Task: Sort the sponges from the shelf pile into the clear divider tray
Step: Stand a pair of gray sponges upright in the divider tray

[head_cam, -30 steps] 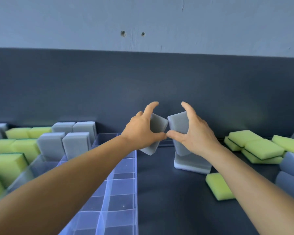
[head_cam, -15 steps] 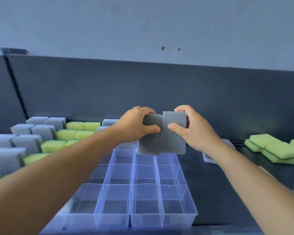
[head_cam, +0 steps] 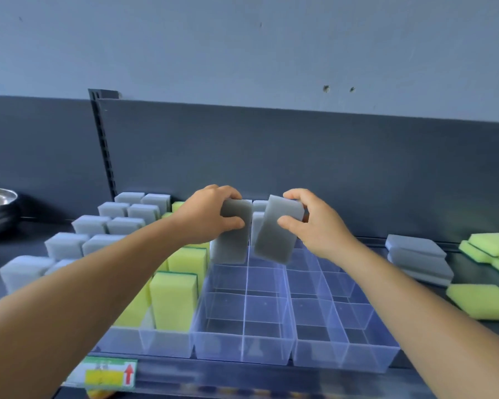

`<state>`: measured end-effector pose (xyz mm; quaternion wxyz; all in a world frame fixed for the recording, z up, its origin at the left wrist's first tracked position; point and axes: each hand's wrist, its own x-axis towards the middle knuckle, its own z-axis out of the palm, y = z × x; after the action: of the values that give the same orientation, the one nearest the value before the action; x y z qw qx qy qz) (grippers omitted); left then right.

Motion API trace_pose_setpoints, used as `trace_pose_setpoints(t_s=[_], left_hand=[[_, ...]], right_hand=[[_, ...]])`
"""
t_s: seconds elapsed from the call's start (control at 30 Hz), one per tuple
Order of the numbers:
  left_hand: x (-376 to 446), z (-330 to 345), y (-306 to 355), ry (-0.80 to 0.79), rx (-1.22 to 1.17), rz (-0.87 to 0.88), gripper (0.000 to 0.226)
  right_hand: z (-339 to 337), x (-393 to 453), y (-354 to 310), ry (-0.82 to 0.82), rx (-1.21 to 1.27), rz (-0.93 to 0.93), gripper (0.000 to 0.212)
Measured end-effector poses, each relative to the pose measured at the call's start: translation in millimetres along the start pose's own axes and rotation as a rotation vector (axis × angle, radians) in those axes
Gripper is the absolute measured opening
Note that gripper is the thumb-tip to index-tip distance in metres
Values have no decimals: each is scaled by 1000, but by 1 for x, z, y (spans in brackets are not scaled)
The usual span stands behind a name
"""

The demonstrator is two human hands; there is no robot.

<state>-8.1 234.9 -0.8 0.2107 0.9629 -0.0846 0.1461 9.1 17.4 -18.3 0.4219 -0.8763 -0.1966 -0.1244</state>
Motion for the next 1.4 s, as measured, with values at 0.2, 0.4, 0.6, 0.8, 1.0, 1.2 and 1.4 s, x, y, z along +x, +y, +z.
trace_pose_setpoints(t_s=[0.2, 0.4, 0.6, 0.8, 1.0, 1.2, 1.4], left_hand=[[5, 9, -11, -45, -33, -14, 45], [14, 14, -8, -51, -68, 3, 42], [17, 18, -13, -64, -52, -24, 38], [13, 33, -17, -142, 140, 11, 41], [13, 39, -12, -166, 271, 43, 39], [9, 33, -9, -185, 331, 47, 54], [0, 26, 9, -148, 357, 132, 64]], right_hand=[[20, 10, 5, -34, -65, 48, 38], [26, 23, 7, -46, -93, 44, 37], [26, 26, 15, -59, -157, 39, 32], [40, 23, 16, -130, -293, -9, 35], [43, 18, 18, -188, -413, -6, 35], [38, 9, 12, -235, -469, 27, 59], [18, -13, 2, -183, -512, 16, 66]])
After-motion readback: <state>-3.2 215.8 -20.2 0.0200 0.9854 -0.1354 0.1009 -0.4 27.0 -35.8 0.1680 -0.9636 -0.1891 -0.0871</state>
